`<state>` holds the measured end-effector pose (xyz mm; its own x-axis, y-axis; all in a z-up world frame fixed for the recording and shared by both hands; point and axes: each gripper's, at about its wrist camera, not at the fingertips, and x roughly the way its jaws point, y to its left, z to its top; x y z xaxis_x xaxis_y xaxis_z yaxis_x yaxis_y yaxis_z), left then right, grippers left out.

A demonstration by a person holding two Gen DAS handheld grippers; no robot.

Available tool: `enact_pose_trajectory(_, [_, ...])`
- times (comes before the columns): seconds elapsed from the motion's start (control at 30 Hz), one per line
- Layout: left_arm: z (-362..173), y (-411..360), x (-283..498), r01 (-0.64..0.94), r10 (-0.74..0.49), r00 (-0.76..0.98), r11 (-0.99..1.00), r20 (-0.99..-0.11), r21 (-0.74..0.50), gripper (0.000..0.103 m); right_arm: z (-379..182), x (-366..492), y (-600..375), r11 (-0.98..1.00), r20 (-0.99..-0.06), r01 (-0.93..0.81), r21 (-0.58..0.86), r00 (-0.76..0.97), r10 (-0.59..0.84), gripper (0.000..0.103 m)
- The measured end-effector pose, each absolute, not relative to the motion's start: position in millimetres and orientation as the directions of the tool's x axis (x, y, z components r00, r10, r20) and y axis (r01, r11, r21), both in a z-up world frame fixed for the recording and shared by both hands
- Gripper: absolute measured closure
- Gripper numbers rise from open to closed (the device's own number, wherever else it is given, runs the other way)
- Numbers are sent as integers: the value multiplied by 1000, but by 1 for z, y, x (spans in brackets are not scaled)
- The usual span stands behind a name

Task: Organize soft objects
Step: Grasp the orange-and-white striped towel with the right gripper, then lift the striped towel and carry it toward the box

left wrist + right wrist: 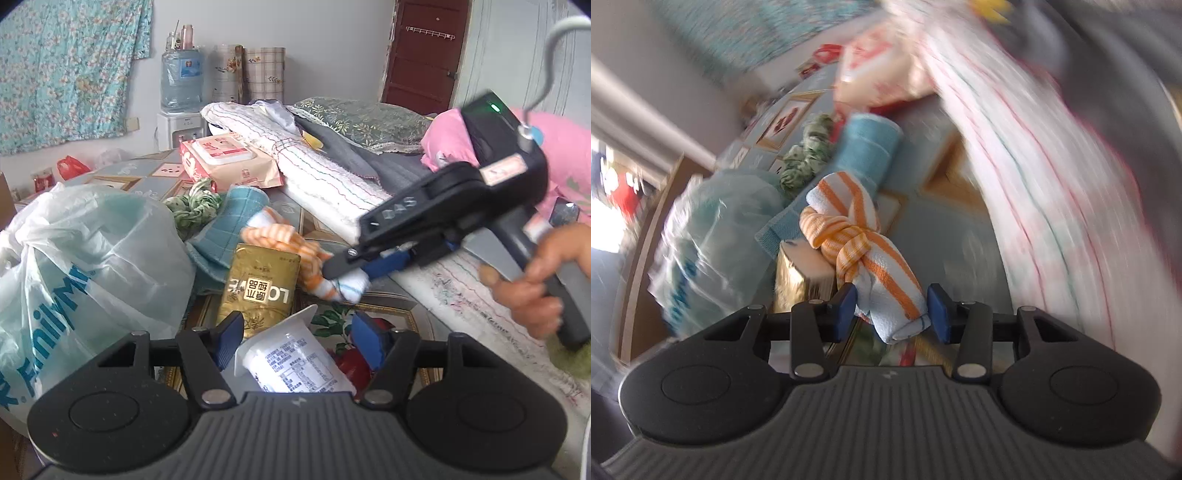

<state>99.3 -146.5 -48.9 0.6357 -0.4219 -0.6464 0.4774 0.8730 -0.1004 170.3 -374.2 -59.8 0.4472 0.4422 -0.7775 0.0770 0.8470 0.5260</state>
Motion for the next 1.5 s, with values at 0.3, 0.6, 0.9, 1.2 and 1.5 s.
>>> enact_pose_trajectory(0.3, [-45, -144, 100, 486, -446, 619, 864, -647, -131, 33, -36, 131, -364, 856, -773, 30, 516, 446, 451, 44])
enact_pose_trajectory(0.6, [-41, -159, 92, 500, -436, 640, 861, -633, -88, 33, -47, 182, -343, 901, -770, -70, 429, 494, 405, 59])
enact_pose_trajectory(0.9, [-41, -171, 95, 541, -464, 624, 837, -629, -80, 33, -65, 154, -388, 742, -684, 118, 660, 503, 528, 83])
enact_pose_trajectory(1.2, [-41, -185, 101, 559, -460, 616, 827, -640, -57, 34, -50, 157, -383, 779, -691, 65, 623, 512, 510, 52])
enact_pose_trajectory(1.5, [-44, -198, 111, 567, -441, 605, 823, -663, -30, 34, -70, 176, -374, 793, -701, 11, 609, 475, 531, 66])
